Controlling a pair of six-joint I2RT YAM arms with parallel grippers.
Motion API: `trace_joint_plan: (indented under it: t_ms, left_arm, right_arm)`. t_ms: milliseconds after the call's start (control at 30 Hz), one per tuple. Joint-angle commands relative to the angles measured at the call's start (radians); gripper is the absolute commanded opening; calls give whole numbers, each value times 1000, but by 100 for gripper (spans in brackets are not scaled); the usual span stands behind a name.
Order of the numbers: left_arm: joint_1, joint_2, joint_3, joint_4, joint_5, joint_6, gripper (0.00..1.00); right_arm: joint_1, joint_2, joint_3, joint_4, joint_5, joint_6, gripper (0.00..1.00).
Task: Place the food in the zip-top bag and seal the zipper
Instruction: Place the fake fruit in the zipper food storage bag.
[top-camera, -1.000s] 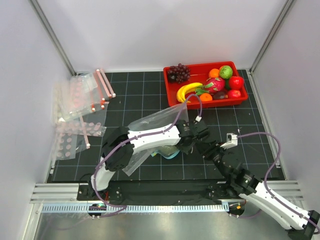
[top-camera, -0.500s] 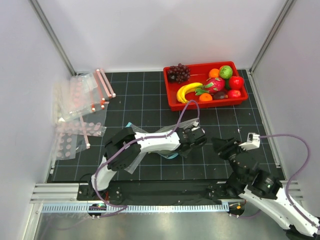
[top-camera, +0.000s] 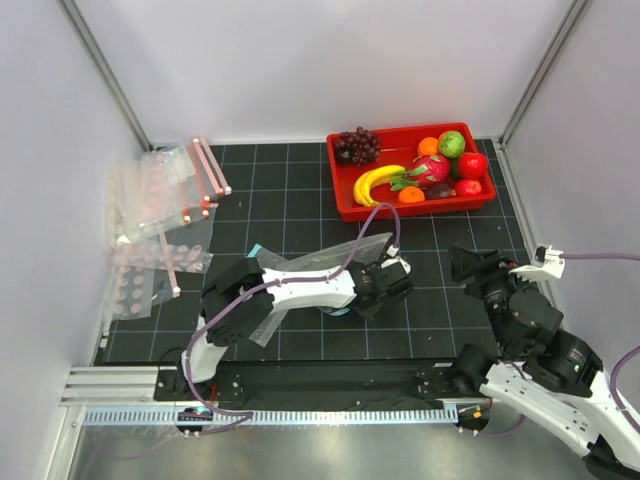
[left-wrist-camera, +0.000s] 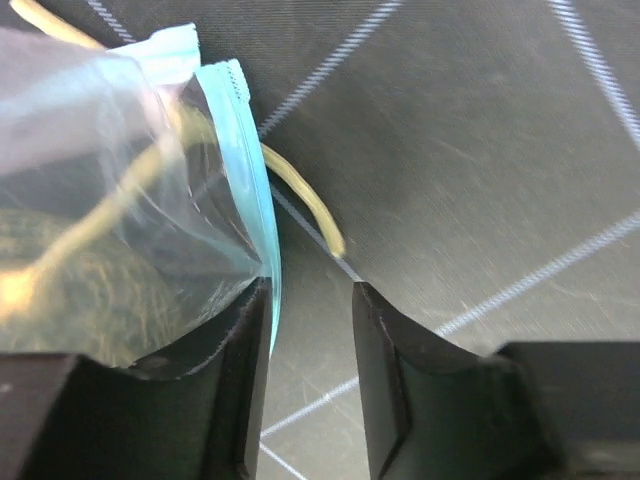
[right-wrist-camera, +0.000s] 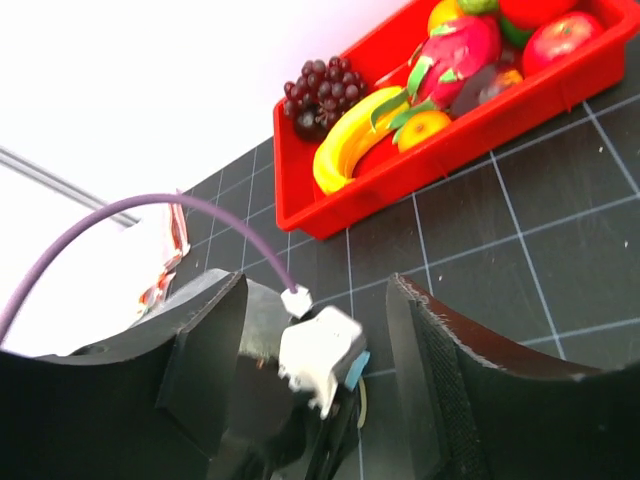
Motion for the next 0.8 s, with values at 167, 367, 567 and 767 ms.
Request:
trace_joint_plan:
  t_ms: [167,367,567,767]
  left_arm:
    - [-87,-159,-7,30,-98,24,56]
    - [-138,-266,-21,27,-113,33,66]
    - [-158,-553,-142,33,-219,-1,73]
    - [-152,-933,-392,66,-317,-86,76]
  right_arm:
    - [3,-73,-97,203,59,-164,80]
    - [3,-69,-59,226,85,-234,82]
    - [3,14,-76,309,28,-265,93]
    - [4,101,-157,437,-192,-287,99]
